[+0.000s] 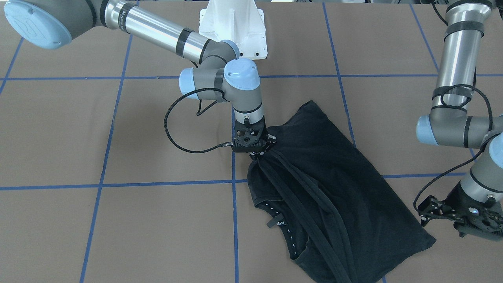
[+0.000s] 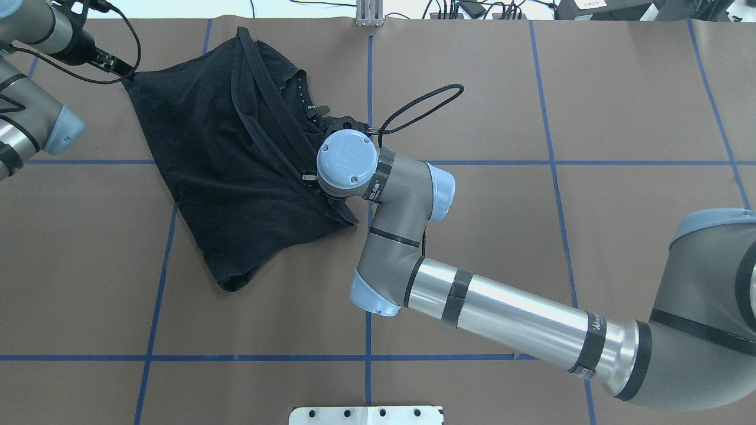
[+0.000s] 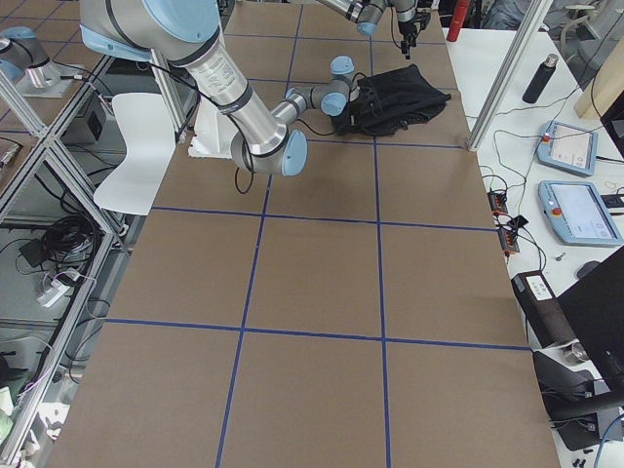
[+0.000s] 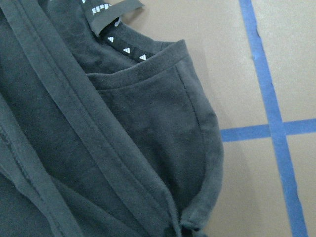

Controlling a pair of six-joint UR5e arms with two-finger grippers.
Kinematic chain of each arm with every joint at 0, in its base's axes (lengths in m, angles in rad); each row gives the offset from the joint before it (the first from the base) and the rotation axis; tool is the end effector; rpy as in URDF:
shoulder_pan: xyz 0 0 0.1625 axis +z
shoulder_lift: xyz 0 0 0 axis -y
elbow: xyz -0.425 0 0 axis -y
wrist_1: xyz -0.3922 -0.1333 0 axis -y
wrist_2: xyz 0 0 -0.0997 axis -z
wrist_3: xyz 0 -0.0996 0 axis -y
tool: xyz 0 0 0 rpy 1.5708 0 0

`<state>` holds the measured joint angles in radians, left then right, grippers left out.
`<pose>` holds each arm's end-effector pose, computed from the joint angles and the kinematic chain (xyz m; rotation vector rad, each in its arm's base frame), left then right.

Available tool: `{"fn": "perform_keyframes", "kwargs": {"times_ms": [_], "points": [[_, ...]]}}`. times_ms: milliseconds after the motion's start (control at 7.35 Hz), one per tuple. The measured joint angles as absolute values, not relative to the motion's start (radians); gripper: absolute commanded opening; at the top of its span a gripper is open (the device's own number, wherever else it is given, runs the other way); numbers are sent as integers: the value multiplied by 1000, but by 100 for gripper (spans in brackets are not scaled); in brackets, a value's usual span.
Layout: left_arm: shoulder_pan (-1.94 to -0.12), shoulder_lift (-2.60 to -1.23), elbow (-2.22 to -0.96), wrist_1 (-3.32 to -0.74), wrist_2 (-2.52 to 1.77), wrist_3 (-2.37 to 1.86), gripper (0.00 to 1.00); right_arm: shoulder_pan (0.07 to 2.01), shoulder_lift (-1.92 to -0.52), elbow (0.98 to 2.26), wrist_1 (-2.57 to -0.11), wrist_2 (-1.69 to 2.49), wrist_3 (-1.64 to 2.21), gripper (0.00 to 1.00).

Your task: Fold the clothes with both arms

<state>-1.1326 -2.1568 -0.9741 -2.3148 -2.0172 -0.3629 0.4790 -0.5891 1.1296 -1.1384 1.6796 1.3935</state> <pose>0.2413 -0.7278 0.5208 0.4983 0.6743 0.2345 -0.6780 -0.4901 0.1702 0.2190 -0.9544 0.2244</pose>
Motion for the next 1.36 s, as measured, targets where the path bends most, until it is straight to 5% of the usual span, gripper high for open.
{"fn": "perform_keyframes", "kwargs": {"times_ms": [817,1089,1225,1361], "points": [[-1131,-2157,-977,-2315,-2017,-367,100,297,-870,1674,-1395,1605,1427,0],[-1129,-2157,-977,-2315,-2017,-368,100,230,-921,1741,-1404,1557,1459,0],[-1128,-2157,-977,-2315,-2017,-371,100,210,-924,1750,-1410,1550,1472,10],[-1128,-2158,-978,-2316,-2017,-376,100,202,-924,1753,-1422,1548,1477,98]]}}
